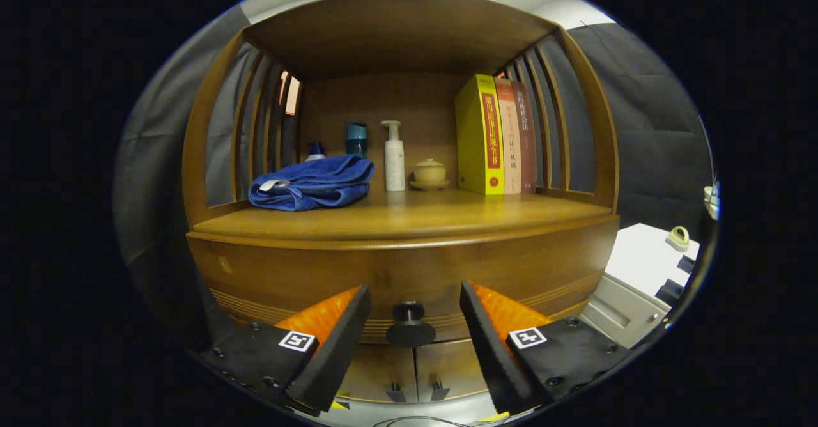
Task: Pull open the drawer, take out the items inside it, and place them on the countertop above the cabinet.
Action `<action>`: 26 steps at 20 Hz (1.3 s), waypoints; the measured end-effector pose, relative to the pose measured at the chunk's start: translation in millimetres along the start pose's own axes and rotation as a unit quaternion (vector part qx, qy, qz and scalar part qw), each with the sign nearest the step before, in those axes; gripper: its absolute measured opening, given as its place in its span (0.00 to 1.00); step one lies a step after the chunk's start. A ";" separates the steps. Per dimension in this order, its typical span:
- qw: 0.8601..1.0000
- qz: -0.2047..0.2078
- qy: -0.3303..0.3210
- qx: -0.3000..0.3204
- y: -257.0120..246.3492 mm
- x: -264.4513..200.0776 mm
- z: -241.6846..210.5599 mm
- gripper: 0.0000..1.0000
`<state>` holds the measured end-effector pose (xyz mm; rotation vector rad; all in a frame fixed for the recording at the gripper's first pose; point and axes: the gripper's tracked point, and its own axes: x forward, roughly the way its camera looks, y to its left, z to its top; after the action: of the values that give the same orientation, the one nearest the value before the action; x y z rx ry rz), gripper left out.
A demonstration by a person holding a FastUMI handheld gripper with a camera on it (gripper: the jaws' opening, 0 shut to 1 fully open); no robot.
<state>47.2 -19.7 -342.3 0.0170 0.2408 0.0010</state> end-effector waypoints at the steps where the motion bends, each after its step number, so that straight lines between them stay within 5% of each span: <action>1: 1.000 -0.002 0.004 0.007 -1.0 3.1 -4.6 0.94; 10: 1.000 -0.015 0.026 0.008 -0.3 14.8 -24.8 0.56; 26: 0.999 -0.005 0.010 -0.033 -0.4 -22.9 -28.6 0.43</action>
<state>18.1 -19.7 -364.6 -0.0501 0.2616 -0.0010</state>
